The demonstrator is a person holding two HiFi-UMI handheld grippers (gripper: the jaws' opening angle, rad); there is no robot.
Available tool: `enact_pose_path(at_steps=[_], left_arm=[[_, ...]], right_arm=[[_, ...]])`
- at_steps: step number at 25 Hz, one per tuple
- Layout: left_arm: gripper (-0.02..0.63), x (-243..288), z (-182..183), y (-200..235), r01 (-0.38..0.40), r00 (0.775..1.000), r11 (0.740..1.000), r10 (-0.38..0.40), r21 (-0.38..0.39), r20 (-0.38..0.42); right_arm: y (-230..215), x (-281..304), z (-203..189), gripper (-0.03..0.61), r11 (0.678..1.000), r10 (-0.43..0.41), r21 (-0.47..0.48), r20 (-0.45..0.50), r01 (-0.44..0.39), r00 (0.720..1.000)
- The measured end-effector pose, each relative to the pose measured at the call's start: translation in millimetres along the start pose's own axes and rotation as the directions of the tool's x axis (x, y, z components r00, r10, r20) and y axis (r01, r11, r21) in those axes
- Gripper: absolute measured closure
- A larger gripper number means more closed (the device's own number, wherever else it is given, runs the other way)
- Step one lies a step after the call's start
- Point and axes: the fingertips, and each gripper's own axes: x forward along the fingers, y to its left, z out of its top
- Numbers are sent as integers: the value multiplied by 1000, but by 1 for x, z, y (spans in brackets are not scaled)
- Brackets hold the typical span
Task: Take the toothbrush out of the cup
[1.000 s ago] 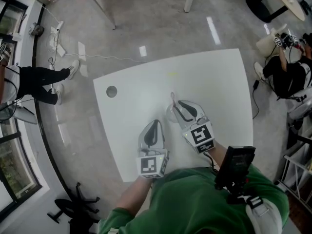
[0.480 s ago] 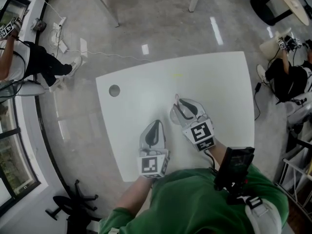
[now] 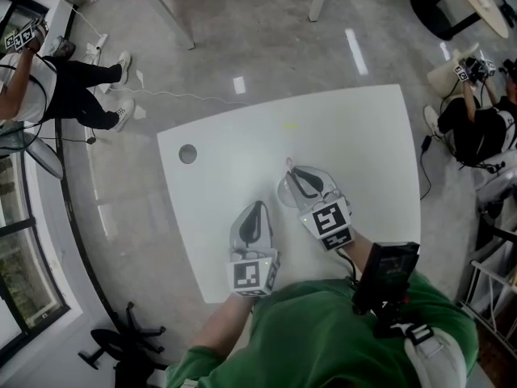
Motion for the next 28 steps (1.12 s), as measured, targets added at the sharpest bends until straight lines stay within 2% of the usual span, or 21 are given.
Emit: enact_pose_path(at_steps=[16,28], left_arm=[[607,-7,10,-10,5,1000,1000,-5,23,-6],[607,-29,29,-23,44,995,997,-49,69,85]], right_arm=[[0,-16,13,554,1000,-8,4,40,8,999],[7,-66,45,554,998,-65,-12,153,68,986]])
